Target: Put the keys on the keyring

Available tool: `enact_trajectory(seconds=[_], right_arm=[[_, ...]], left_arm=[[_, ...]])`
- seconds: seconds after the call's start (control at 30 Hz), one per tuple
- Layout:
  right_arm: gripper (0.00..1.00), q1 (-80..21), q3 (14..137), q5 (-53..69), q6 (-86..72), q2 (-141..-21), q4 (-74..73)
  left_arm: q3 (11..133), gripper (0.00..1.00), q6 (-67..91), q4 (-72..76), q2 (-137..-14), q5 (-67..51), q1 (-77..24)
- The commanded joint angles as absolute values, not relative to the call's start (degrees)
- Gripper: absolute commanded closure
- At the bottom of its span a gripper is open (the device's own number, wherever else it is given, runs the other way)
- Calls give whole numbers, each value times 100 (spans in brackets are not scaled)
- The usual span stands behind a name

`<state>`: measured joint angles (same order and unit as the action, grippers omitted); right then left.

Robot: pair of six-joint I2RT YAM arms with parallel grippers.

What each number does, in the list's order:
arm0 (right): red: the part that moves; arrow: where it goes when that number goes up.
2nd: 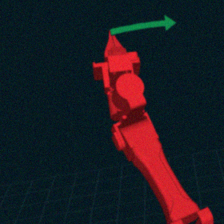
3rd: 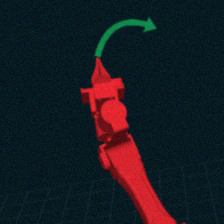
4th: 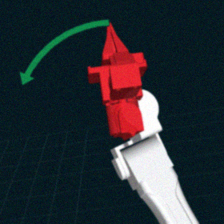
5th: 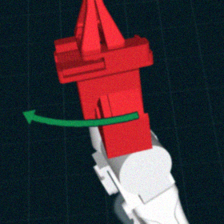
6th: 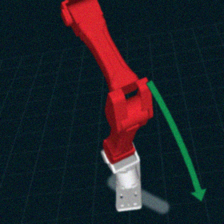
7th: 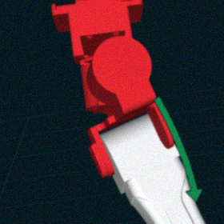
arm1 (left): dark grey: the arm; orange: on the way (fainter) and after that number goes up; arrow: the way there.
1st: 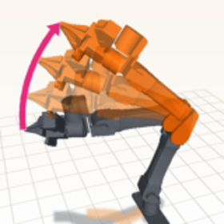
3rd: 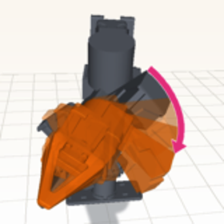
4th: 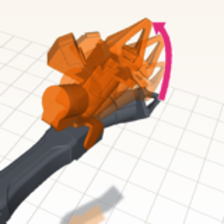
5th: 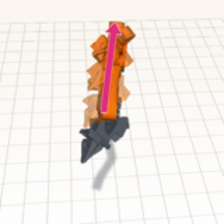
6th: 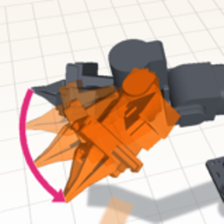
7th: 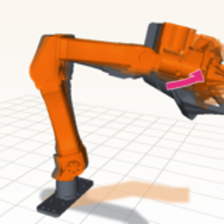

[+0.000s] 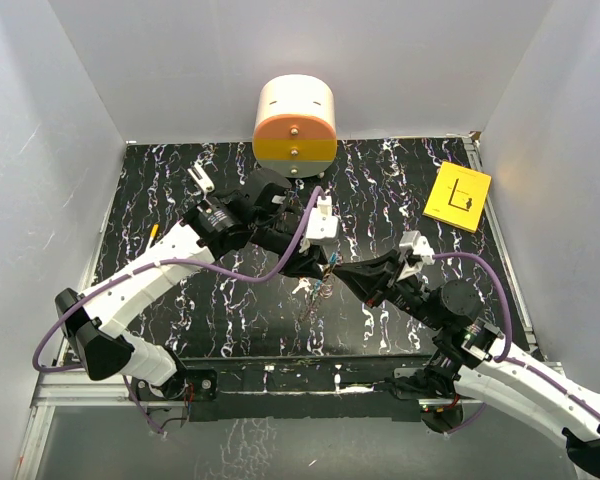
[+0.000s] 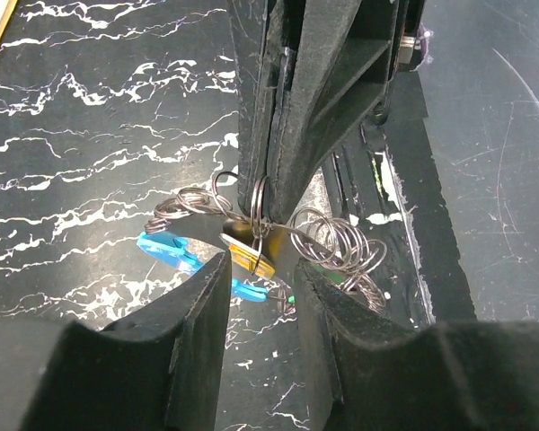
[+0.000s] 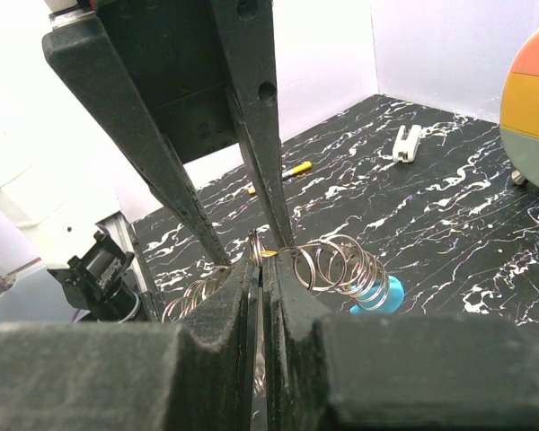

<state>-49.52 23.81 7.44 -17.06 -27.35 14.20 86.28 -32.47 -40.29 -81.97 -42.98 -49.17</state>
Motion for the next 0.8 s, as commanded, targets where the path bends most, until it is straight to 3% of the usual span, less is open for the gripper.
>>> enact_trajectory(seconds=[0.0,0.2,0.5,0.77], right_arm=[[92,-4982,2496,717,-1793,-2741,2223],[92,-4981,2480,746,-1845,-2761,2232],[92,-4983,2443,644,-1935,-2694,2240],[92,-4983,2495,376,-2344,-2839,2266]], left_arm=[[8827,67,-3220,-3910,-8175,-4308,-4973],[8868,70,-3284,-3896,-8253,-4222,-5009],[8836,99,-3452,-3995,-8228,-4203,-5042],[8825,100,-3534,-3990,-8227,-3966,-5098]])
